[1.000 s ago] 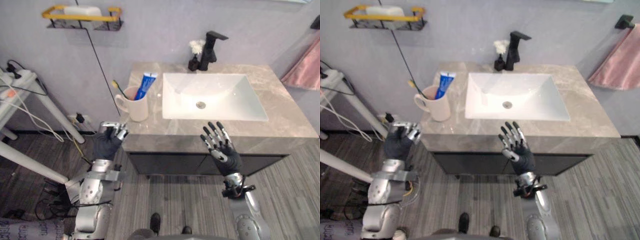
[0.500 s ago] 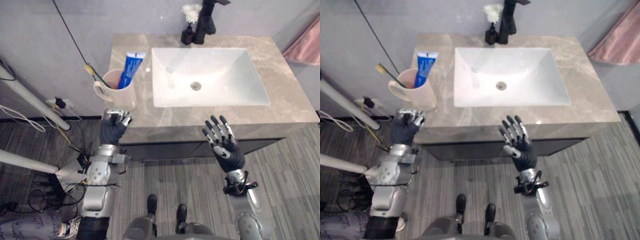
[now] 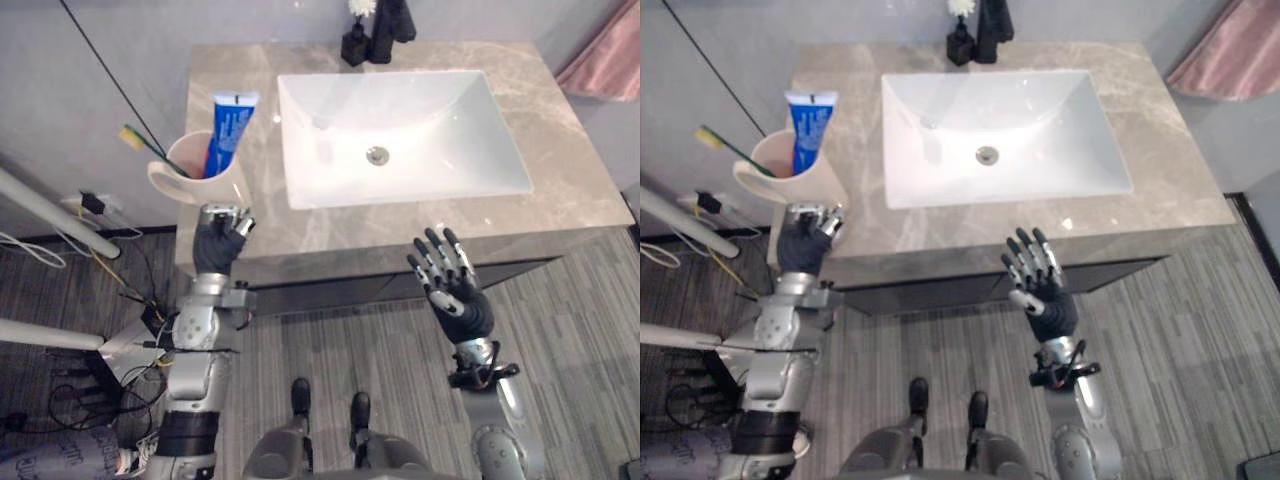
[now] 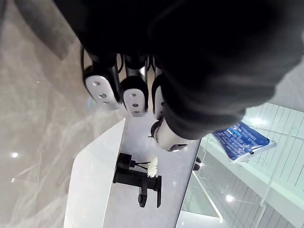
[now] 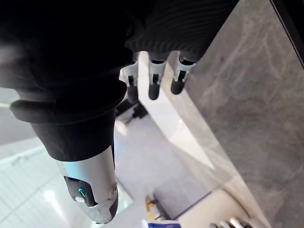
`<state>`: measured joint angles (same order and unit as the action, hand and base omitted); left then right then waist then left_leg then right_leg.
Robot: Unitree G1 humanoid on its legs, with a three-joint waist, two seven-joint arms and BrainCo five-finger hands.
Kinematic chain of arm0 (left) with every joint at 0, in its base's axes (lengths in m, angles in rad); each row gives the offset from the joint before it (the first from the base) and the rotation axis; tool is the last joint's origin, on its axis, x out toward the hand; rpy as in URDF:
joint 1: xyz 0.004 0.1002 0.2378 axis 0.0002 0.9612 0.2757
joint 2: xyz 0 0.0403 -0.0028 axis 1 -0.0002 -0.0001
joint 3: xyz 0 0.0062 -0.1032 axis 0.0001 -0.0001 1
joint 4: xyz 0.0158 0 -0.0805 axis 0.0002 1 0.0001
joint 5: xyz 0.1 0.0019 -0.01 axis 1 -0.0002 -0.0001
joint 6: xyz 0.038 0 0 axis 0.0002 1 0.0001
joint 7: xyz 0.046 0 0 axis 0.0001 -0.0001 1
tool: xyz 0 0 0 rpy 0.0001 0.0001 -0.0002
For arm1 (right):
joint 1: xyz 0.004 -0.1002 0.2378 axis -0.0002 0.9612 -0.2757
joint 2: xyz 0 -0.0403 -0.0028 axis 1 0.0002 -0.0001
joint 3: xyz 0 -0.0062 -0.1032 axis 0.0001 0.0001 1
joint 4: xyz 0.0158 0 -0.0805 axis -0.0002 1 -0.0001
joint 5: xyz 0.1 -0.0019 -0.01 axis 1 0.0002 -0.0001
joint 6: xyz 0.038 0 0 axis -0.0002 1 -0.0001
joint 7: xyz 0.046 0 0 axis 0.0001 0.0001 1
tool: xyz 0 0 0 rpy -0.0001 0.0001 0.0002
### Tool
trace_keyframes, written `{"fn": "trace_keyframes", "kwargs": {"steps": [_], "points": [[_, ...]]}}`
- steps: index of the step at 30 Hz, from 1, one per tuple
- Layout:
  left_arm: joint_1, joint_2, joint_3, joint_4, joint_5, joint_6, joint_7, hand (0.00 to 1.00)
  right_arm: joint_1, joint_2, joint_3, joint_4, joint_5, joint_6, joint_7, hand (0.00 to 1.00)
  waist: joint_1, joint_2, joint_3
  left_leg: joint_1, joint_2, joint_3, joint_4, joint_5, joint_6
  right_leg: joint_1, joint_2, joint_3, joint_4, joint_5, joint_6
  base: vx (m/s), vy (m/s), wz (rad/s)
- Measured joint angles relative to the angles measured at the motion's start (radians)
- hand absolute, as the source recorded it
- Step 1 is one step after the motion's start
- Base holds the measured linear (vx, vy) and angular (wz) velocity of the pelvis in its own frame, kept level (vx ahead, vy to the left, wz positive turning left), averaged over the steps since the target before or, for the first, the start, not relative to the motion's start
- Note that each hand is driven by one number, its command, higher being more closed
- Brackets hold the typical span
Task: Organize washtable
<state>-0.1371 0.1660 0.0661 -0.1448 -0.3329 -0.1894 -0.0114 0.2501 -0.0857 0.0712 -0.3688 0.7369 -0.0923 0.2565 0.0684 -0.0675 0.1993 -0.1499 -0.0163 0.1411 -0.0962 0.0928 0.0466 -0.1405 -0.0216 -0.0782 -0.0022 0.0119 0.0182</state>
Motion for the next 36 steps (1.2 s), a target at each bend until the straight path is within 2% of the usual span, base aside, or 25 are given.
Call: {"fn": "trace_keyframes", "kwargs": {"steps": [13,29,34,36], "points": [[-0.004,0.001,0.064,0.037,-0.009,0.000,0.014,1.00,0.019,0.000,-0.002,0.000,0.000,0.000,0.000,0.00,0.000,0.001,0.000,-0.006,-0.001,-0.005,-0.001,0.000,0.000,-0.003,0.000,-0.005,-0.002,0.000,0.000,0.01,0.003,0.00],[0.000,0.001,0.065,0.036,-0.009,-0.001,0.012,1.00,0.023,0.000,-0.002,0.000,0.000,0.000,0.004,0.00,0.000,0.002,0.001,-0.006,-0.001,-0.007,-0.001,0.000,0.001,-0.003,-0.001,-0.006,-0.002,0.000,0.000,0.00,0.000,0.00],[-0.011,0.018,0.064,0.036,-0.007,0.004,0.012,1.00,0.024,0.000,-0.002,0.000,0.000,0.001,0.004,0.00,0.000,0.001,0.011,-0.005,-0.001,-0.006,0.000,0.000,0.001,-0.003,-0.001,-0.006,-0.001,0.000,-0.001,0.00,0.000,0.00],[-0.025,0.049,0.064,0.036,-0.006,0.011,0.012,1.00,0.026,-0.001,-0.002,0.000,0.000,0.001,0.005,0.00,0.000,0.001,0.015,-0.005,-0.001,-0.004,0.000,0.000,0.001,-0.003,-0.001,-0.005,-0.001,0.001,-0.002,0.00,0.000,0.00]]}}
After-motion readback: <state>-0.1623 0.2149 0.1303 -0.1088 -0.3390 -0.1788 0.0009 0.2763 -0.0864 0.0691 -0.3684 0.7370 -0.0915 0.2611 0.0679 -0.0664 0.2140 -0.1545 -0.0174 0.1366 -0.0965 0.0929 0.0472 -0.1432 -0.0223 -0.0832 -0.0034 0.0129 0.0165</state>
